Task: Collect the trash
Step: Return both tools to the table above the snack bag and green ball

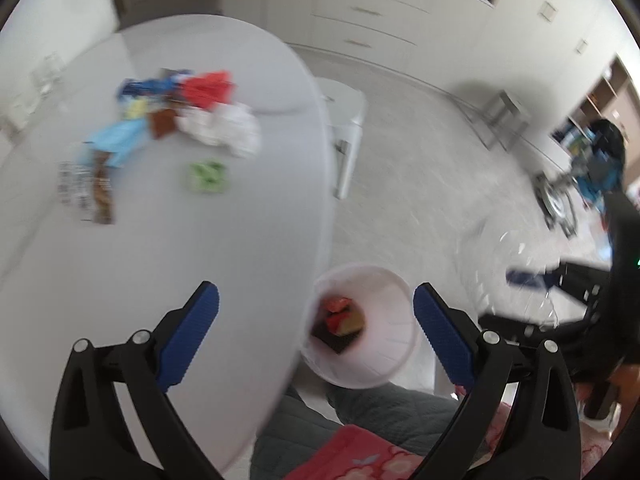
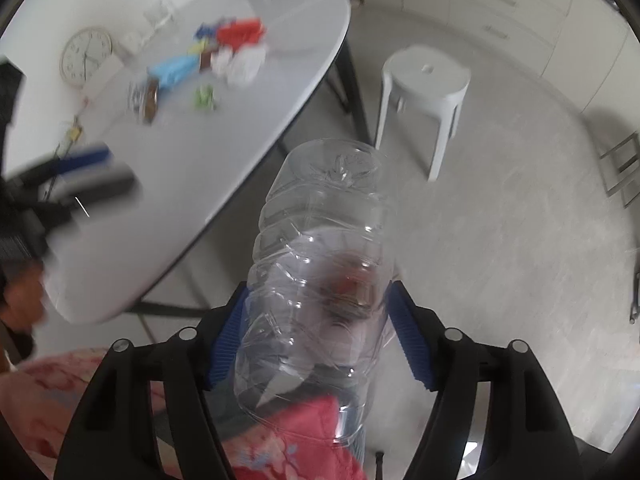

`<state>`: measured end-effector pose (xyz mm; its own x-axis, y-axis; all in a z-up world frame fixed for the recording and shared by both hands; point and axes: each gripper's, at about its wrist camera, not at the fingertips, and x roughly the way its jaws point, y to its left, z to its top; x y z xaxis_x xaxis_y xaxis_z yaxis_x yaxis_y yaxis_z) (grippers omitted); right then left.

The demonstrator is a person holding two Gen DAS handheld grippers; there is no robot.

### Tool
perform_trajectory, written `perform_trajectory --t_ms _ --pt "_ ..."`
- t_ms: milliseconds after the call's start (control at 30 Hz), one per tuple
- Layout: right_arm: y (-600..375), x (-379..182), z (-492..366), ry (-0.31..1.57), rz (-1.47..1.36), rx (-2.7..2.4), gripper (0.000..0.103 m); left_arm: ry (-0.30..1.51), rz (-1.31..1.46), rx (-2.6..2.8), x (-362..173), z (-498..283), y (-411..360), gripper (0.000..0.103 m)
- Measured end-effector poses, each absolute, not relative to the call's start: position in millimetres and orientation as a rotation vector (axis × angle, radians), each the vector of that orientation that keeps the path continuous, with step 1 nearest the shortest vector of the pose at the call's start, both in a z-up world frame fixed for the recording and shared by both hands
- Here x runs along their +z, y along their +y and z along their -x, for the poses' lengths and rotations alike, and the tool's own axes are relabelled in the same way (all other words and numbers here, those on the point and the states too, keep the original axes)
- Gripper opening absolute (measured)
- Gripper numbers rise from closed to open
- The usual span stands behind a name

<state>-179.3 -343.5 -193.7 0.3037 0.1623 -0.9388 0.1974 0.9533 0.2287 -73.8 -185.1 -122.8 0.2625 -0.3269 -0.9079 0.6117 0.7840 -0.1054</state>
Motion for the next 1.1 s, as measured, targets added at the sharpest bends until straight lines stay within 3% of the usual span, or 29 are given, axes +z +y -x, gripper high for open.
perform_trajectory --t_ms 33,100,233,733,1100 --pt "-341 -199 177 1.281 -0.334 -0.026 0.084 1.129 -0.287 -0.623 -119 69 -177 0.094" --pt "-337 -199 174 1.256 -0.336 -0.049 0.093 1.115 -0.266 -0.576 -115 54 -156 0.094" --pt "-333 -177 163 1.162 -0.343 -0.055 0.1 1.091 -0.21 -0.482 -105 27 -121 0.094" --pt "-274 -105 62 1.009 -0.228 0.061 0.1 0.988 -0.14 -0.287 -92 -21 -26 0.094" --pt "-246 -112 6 1.03 -0.206 0.05 0.1 0.968 -0.212 -0.326 -123 -99 -28 0.094"
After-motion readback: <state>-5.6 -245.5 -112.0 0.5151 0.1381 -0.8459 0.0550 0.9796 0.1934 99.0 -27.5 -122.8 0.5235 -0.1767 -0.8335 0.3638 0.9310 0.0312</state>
